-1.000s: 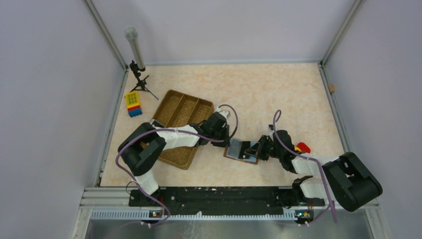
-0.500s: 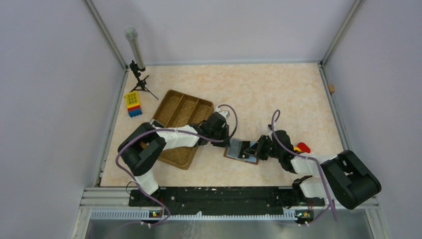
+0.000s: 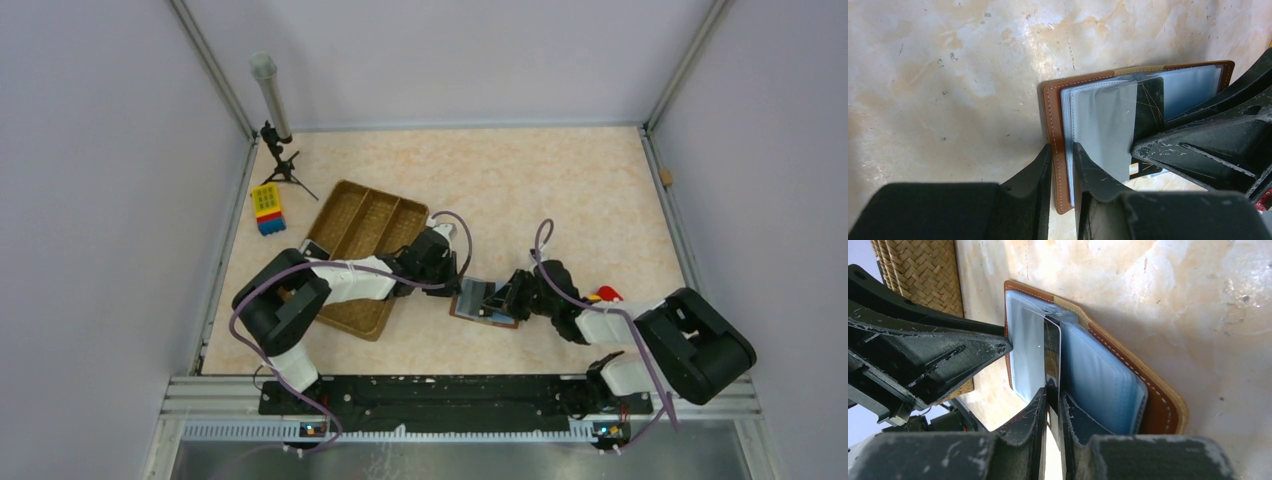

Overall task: Put the credit cards into the card holder
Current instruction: Insert the credit card into the card holder.

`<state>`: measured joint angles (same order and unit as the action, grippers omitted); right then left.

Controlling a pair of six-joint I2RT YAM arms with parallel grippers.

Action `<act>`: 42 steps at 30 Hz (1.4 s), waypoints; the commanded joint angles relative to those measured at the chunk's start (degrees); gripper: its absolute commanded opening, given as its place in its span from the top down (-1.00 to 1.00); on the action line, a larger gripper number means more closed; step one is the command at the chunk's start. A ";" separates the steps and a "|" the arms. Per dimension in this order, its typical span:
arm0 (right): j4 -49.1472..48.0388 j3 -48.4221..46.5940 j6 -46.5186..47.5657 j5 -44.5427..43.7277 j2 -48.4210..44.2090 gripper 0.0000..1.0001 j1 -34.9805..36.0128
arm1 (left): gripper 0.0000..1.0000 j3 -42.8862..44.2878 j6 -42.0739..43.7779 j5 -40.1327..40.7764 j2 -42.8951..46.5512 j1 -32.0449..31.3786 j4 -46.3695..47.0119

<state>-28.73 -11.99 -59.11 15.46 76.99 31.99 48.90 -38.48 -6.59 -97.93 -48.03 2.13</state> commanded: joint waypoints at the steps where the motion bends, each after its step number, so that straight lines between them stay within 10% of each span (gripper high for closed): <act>1: 9.82 -1.65 3.63 -5.03 0.14 0.74 1.16 | 0.55 -1.95 -1.46 -3.51 1.32 -1.45 -1.04; 23: 43.19 -16.62 21.20 -13.44 -13.74 -0.18 1.23 | -0.04 -0.55 -1.42 -6.13 7.98 -1.45 -0.36; 42: 51.05 -20.17 25.43 -19.98 -15.18 -0.38 1.15 | -0.12 -0.65 -4.56 -9.26 4.52 -1.76 7.09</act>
<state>24.27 -32.16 -33.17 -5.02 61.89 32.64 47.62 -41.45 -14.24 -91.79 -49.39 3.79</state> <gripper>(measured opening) 0.698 0.561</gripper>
